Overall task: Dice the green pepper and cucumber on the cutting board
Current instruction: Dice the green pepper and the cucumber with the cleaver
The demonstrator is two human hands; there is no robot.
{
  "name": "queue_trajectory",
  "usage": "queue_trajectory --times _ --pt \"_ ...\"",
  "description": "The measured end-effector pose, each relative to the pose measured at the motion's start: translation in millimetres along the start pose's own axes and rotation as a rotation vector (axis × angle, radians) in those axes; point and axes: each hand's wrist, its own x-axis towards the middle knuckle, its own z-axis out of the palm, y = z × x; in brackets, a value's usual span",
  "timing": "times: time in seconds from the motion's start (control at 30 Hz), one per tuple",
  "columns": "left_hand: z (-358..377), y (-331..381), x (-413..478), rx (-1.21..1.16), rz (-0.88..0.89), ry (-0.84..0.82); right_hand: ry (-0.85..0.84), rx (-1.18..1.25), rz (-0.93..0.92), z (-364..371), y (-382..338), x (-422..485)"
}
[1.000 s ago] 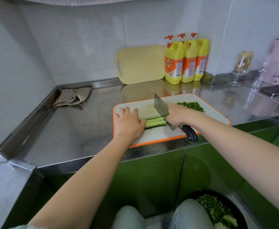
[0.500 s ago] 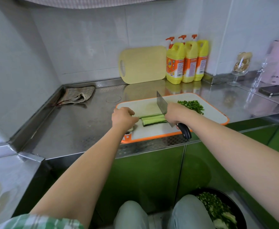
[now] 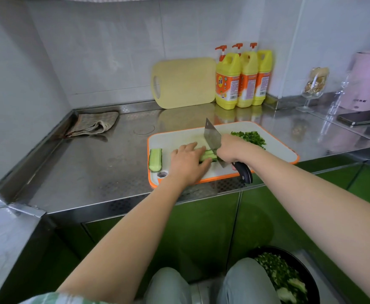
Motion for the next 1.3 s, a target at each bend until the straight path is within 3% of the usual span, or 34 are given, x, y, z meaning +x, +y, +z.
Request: queue_trajectory --times 0.17,0.5,1.13,1.3 --pt "11 -5 4 -0.029 -0.019 0.055 0.035 0.146 0.001 -2 12 -1" --pt "11 -9 4 -0.071 -0.046 -0.011 0.171 0.251 -0.068 -13 20 -16" --pt "9 -7 0 -0.057 -0.032 0.013 -0.066 -0.158 -0.02 -18 -13 -30" --pt "8 -6 -1 -0.063 -0.036 0.01 0.019 -0.183 0.006 1 -16 -21"
